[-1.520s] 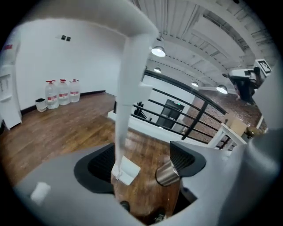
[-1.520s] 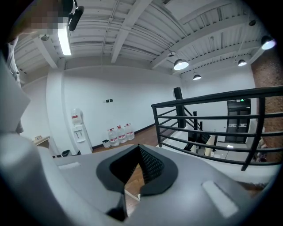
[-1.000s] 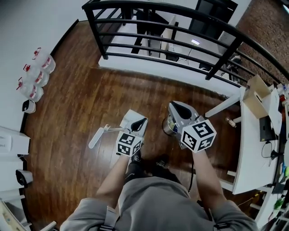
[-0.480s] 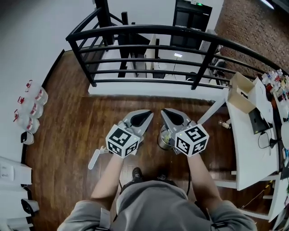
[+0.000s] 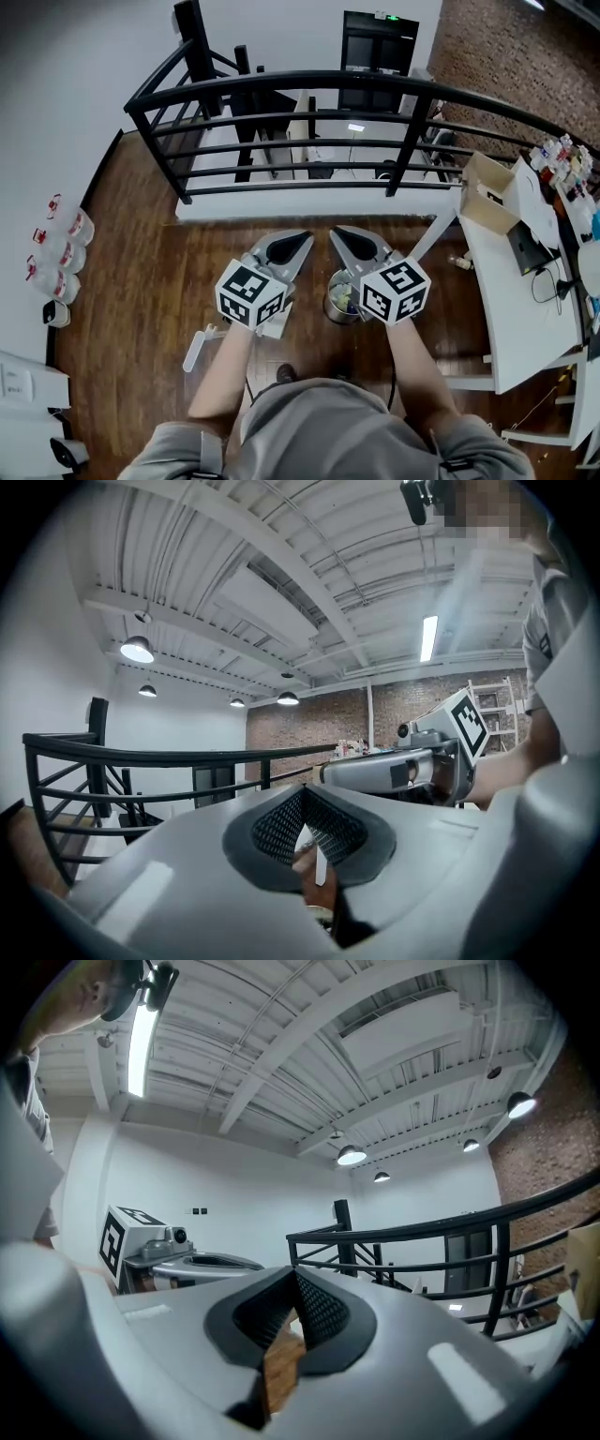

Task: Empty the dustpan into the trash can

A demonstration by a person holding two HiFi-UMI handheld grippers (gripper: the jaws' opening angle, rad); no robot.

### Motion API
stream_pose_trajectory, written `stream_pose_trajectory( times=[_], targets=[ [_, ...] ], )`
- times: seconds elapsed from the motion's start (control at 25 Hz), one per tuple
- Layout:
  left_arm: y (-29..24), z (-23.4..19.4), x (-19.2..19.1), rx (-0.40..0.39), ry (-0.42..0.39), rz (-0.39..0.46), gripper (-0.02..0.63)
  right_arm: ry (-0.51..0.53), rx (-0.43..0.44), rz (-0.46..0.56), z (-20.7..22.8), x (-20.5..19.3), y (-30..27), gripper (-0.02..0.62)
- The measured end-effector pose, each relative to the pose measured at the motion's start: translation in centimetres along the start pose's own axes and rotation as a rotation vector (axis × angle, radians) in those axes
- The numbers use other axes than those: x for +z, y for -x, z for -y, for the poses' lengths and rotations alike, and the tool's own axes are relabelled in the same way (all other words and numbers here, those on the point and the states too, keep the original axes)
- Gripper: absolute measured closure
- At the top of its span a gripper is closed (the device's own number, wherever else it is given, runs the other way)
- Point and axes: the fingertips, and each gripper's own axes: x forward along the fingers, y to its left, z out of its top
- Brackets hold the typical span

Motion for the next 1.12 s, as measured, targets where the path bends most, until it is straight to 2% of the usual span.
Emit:
stream_pose_trajectory(
  times=[1.12],
  targets=[
    [-0.5,-0.6,0.0,0.008,0.014,0.004,0.6,0.036,-0.014,0.034,0.6,2.1,0.3,0.597]
  ],
)
